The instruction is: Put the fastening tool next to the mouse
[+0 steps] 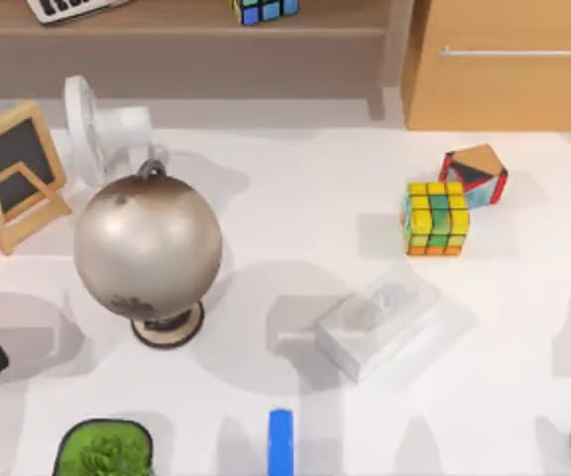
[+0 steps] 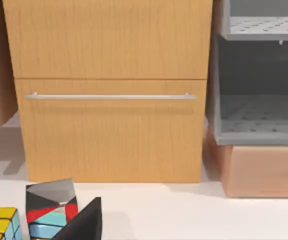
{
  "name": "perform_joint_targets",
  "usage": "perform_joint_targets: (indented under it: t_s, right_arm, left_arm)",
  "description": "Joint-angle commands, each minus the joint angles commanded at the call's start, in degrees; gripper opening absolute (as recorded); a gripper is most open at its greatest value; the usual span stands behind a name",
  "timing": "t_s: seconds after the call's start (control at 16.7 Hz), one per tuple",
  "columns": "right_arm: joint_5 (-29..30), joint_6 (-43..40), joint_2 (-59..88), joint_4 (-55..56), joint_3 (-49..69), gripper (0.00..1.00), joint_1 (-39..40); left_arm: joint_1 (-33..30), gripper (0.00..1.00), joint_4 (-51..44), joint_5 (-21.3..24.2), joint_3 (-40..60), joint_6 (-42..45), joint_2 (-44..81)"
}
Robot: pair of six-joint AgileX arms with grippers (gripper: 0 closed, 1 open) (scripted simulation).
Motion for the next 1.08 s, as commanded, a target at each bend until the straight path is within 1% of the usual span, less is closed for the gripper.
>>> perform_joint_targets:
  t_s: [0.24, 0.48, 0.72, 1.08]
  right_arm:
    - [0.15, 0.99, 1.71, -0.90, 1.56, 1.00, 1.06]
    - [0.43, 6.80, 11.92, -6.08, 10.08, 1.00, 7.23]
    - [0.10, 16.61, 29.61, -14.74, 23.03, 1.00, 17.08]
    - [-1.68, 35.05, 63.81, -31.11, 45.28, 1.00, 34.49]
  left_arm:
    - [0.00, 1.00, 0.00, 0.00, 0.00, 0.00, 0.00]
    - [0.00, 1.00, 0.00, 0.00, 0.00, 0.00, 0.00]
    - [0.00, 1.00, 0.00, 0.00, 0.00, 0.00, 0.00]
    - [0.00, 1.00, 0.00, 0.00, 0.00, 0.00, 0.00]
